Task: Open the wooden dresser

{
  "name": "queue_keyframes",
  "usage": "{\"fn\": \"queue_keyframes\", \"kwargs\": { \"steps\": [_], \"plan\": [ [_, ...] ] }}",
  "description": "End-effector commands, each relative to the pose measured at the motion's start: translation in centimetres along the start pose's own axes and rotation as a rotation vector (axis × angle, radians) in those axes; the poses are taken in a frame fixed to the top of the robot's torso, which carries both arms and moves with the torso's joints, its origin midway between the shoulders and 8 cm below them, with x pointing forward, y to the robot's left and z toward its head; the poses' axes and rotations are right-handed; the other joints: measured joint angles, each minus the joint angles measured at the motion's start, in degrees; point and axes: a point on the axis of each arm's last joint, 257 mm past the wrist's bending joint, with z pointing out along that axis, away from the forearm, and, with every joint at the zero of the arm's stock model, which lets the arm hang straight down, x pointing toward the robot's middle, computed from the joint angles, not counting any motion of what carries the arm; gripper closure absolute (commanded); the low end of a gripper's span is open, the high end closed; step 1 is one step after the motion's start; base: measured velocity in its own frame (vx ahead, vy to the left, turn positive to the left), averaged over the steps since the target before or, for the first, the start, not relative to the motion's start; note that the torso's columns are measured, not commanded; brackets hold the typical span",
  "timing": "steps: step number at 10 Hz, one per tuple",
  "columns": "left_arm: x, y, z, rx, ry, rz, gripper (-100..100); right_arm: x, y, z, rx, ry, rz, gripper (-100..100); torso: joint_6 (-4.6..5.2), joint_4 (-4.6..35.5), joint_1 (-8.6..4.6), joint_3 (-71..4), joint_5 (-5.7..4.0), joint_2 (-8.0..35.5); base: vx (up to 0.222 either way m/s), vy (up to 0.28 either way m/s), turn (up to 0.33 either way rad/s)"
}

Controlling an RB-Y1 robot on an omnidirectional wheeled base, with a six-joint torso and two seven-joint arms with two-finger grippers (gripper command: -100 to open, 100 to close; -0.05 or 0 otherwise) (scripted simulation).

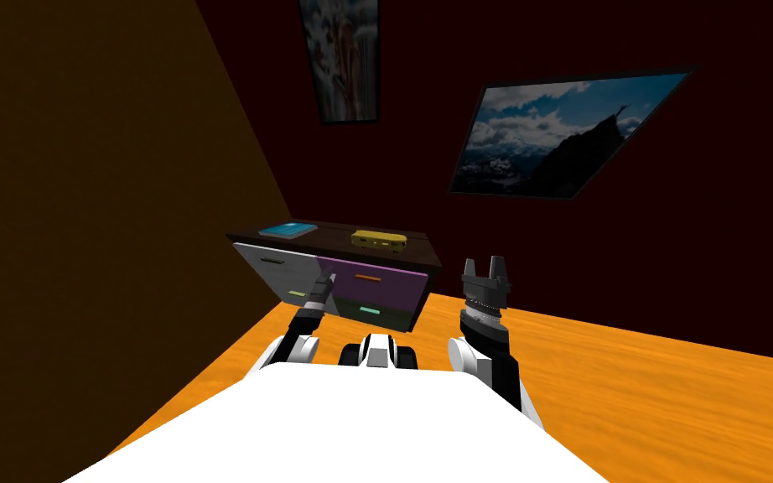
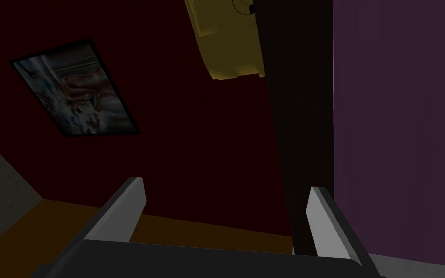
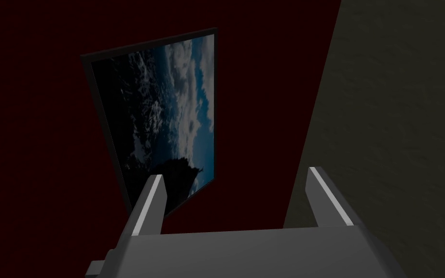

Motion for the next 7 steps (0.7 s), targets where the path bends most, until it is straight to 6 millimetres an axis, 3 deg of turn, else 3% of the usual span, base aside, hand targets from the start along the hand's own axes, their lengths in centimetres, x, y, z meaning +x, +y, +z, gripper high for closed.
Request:
{"fn": "queue_keyframes", "kwargs": {
  "steps": [1,7],
  "plan": [
    [0.9,2.2,0.0,-0.045,0.014,-0.001,-100,0.0,0.0,0.0,0.000,0.000,0.000,0,0.01,0.0,-0.01,0.0,0.00,0.0,0.020,-0.013,-0.041],
    [2.8,6.8,-0.5,-0.144,0.054,0.006,-100,0.0,0.0,0.0,0.000,0.000,0.000,0,0.01,0.0,0.00,0.0,0.00,0.0,0.019,-0.010,-0.041]
  ]
}}
